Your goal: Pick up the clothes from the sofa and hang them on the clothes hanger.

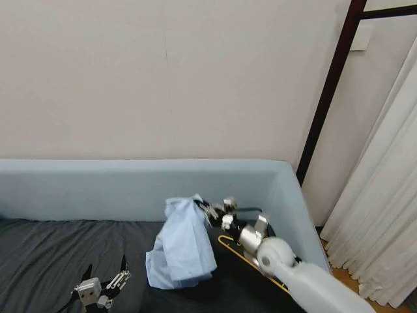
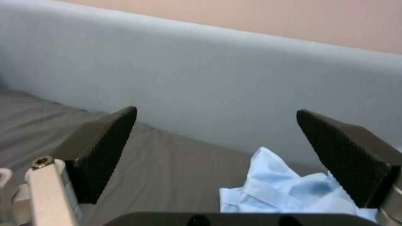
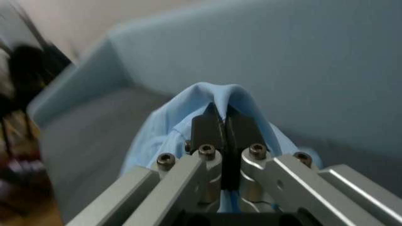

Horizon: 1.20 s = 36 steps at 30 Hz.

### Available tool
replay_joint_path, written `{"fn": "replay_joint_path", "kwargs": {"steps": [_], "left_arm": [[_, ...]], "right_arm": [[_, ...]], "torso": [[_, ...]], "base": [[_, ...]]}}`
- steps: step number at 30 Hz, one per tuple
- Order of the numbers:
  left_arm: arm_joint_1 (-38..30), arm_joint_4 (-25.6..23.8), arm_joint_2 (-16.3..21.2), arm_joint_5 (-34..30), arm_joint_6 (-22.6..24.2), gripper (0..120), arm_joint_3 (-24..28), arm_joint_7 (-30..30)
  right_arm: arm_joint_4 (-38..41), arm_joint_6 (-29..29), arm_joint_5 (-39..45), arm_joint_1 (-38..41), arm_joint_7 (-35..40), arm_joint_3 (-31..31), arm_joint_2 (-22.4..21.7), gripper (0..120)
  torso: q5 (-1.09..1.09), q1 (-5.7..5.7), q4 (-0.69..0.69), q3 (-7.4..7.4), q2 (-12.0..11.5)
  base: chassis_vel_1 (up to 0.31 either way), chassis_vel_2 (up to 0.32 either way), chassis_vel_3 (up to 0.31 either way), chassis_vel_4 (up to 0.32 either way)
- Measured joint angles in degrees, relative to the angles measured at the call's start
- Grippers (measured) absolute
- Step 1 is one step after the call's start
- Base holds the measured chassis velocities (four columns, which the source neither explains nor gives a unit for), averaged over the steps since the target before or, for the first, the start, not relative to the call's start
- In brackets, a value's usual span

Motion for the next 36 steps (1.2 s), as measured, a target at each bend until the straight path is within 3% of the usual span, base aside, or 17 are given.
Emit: {"fn": "replay_joint_path", "kwargs": {"steps": [2,5,12,16,18,19,22,27,29,31,32,36], "left_arm": [[0.0,0.0,0.0,0.0,0.0,100,0.0,0.0],[0.0,0.1,-0.1,0.3,-0.1,100,0.5,0.0],[-0.4,0.3,-0.2,0.8,-0.2,100,1.2,0.1],[-1.0,0.7,0.0,0.9,-0.2,100,1.5,0.2],[-1.0,0.7,0.0,0.9,-0.2,100,1.5,0.2],[-1.2,0.9,0.1,0.9,-0.1,100,1.7,0.3],[-1.4,1.1,0.3,0.8,0.0,100,1.7,0.3],[-1.4,1.3,0.6,0.6,0.0,100,1.5,0.3],[-1.4,1.3,0.7,0.5,0.0,100,1.3,0.3],[-1.1,1.3,0.7,0.5,-0.1,100,1.1,0.3],[-1.1,1.3,0.7,0.5,-0.1,100,1.1,0.3],[-0.3,0.7,0.2,0.8,-0.1,100,0.6,0.3]], "right_arm": [[-0.2,-1.8,-2.9,-2.2,0.6,1.3,-0.7,0],[0.4,-10.3,-13.3,-9.5,1.0,6.2,-3.7,0],[0.8,-18.4,-21.8,-16.1,6.6,10.9,-5.9,4],[4.6,-25.5,-18.7,-19.2,16.5,12.2,-6.8,20],[5.0,-26.2,-18.4,-19.4,17.0,12.3,-6.9,22],[10.5,-35.4,-11.8,-21.2,23.4,13.1,-7.9,31],[19.7,-42.8,0.7,-23.5,31.0,14.1,-9.7,43],[26.5,-43.2,8.0,-22.1,33.1,15.9,-9.7,58],[25.7,-39.8,10.7,-17.6,33.9,15.6,-7.7,67],[21.2,-34.4,11.2,-12.4,35.7,12.7,-5.0,76],[21.2,-34.4,11.2,-12.4,35.7,12.7,-5.0,76],[7.3,-27.7,7.0,-2.6,37.3,7.5,2.4,94]], "torso": [[-0.03,0.00,0.01,-0.01,0.0],[-0.02,0.00,0.00,-0.01,0.0],[-0.04,0.00,0.01,-0.01,0.0],[-0.04,0.00,0.01,-0.01,0.0],[-0.04,0.00,0.02,-0.01,0.0],[-0.05,0.00,0.01,-0.01,0.0],[-0.06,0.00,0.00,0.00,0.0],[-0.07,0.00,-0.02,-0.01,0.0],[-0.06,0.00,0.01,-0.01,0.0],[-0.05,0.00,0.02,0.01,0.0],[-0.05,0.00,0.02,0.01,0.0],[-0.05,0.02,0.03,0.01,0.0]], "base": [[0.000,0.000,0.000,0.000],[0.000,0.000,0.000,0.000],[0.000,0.000,0.000,0.000],[0.000,0.000,0.000,0.000],[0.000,0.000,0.000,0.000],[0.000,0.000,0.000,0.000],[0.000,0.000,0.000,0.000],[0.000,0.000,0.000,0.000],[0.000,0.000,0.000,0.000],[0.000,0.000,0.000,0.000],[0.000,0.000,0.000,0.000],[0.000,0.000,0.000,0.000]]}}
